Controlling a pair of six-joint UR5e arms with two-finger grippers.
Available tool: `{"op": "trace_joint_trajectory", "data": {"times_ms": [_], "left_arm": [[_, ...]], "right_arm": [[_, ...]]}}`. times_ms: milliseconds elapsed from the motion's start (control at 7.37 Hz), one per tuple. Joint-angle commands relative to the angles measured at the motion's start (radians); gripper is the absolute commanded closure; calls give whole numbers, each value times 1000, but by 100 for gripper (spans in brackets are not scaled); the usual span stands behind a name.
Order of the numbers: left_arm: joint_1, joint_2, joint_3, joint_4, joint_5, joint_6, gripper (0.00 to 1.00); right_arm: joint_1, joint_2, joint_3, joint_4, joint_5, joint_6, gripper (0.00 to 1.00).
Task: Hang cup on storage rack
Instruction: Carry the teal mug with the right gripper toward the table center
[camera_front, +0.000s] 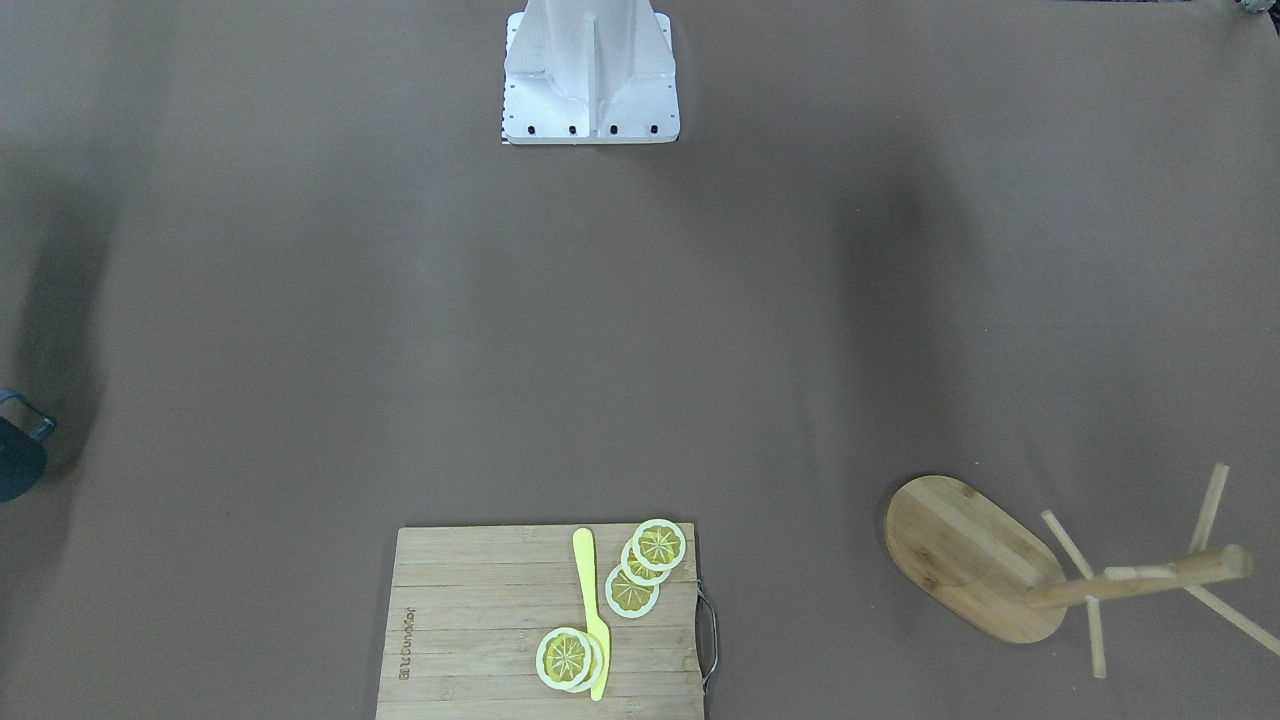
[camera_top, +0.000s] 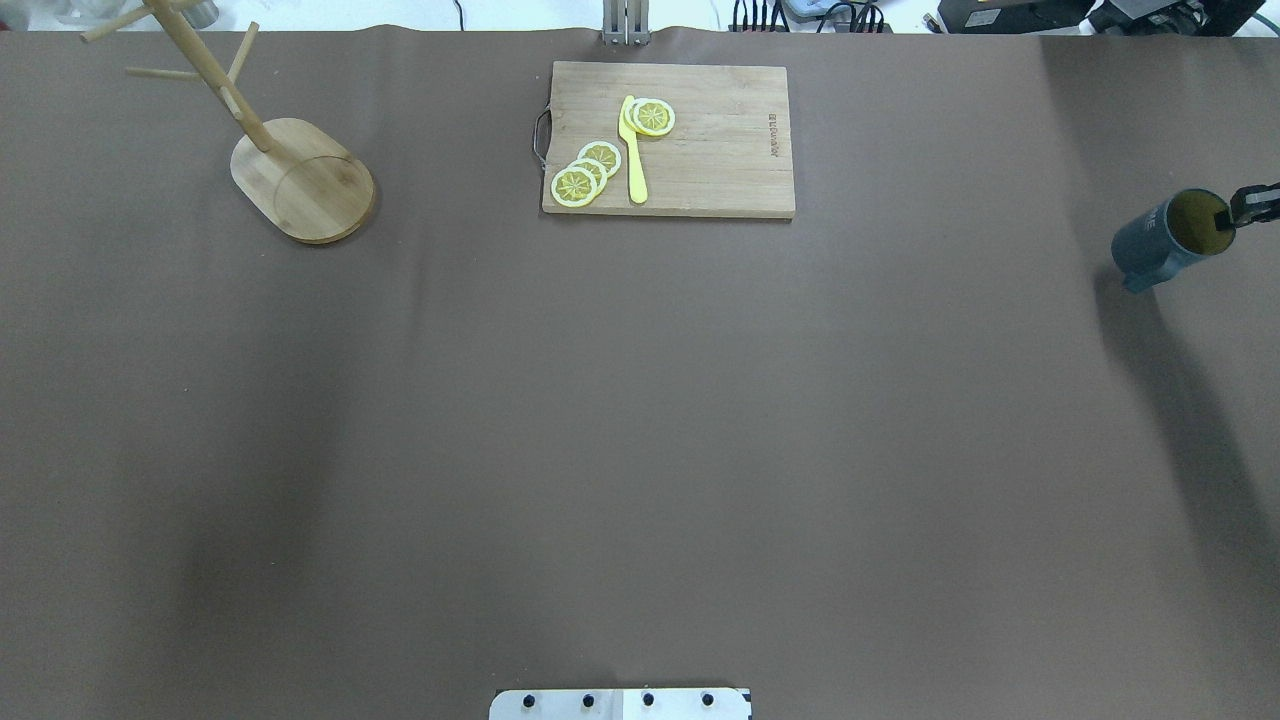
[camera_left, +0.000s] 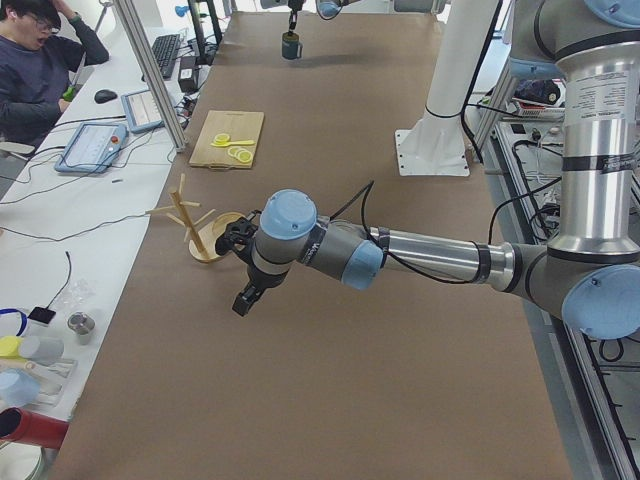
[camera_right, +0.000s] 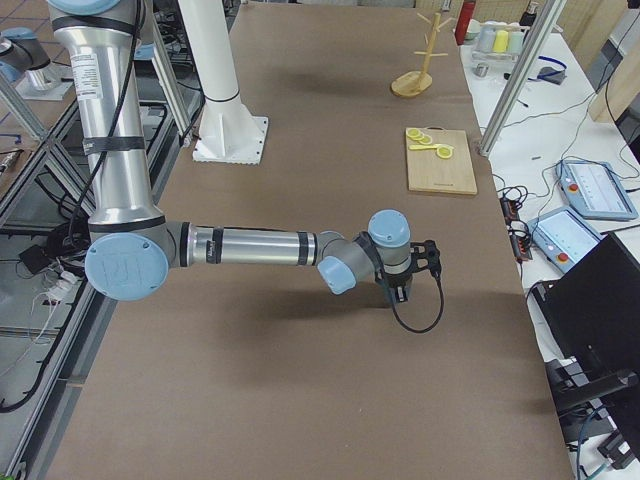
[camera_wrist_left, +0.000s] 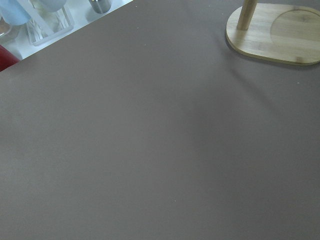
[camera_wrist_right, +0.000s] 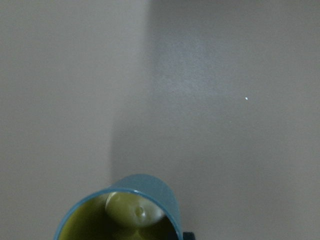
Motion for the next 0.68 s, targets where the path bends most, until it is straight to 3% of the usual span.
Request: {"op": "trace_joint_trajectory", "data": {"times_ms": [0,272,543], "left_arm": [[0,0,1,0,-2,-2,1],[0,0,1,0,-2,-2,1],[0,0,3,0,-2,-2,1]], "right_arm": [[-75,10,101,-1,-6,293,100],[-160,16,175,-2,-48,555,100],[-289,65,282,-129,-186,781,100]]}}
